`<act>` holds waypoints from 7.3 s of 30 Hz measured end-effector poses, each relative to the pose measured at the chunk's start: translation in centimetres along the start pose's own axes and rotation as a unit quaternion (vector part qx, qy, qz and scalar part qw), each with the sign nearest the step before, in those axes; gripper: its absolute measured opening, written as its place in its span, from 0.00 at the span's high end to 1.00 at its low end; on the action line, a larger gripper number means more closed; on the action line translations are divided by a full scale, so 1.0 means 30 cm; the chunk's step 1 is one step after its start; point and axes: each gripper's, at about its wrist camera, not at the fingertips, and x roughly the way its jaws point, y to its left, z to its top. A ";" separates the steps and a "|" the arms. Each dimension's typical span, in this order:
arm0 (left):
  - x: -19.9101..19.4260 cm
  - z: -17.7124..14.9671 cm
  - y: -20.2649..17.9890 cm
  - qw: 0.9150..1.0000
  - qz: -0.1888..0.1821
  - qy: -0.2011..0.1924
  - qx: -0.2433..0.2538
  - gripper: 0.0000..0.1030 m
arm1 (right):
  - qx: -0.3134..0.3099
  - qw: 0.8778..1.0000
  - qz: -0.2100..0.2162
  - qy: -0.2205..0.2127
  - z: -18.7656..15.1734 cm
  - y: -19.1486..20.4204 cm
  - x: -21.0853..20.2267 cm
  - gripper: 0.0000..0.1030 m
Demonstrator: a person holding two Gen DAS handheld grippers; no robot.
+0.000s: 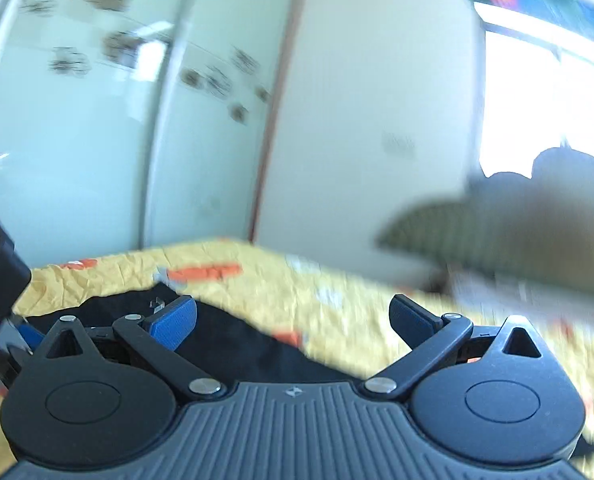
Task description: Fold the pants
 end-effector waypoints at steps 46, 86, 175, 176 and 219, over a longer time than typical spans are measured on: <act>0.571 0.497 0.533 0.884 -0.199 0.113 -0.408 0.93 | -0.305 0.914 0.262 0.048 -0.155 0.181 0.516 0.92; 0.190 0.242 0.546 0.936 -0.186 -0.006 -0.299 0.94 | -0.305 0.928 0.119 0.176 -0.227 -0.013 0.478 0.95; 0.048 -0.001 -0.644 0.900 -0.371 0.006 0.228 0.60 | 0.449 0.845 -0.262 0.126 -0.549 -1.071 -0.159 0.93; 0.046 -0.004 -0.648 0.901 -0.369 0.003 0.229 0.60 | 0.456 0.842 -0.262 0.123 -0.560 -1.067 -0.185 0.93; -0.096 -0.109 -0.671 0.921 -0.279 -0.127 0.240 0.88 | 0.544 0.803 -0.244 -0.009 -0.522 -1.118 -0.503 0.94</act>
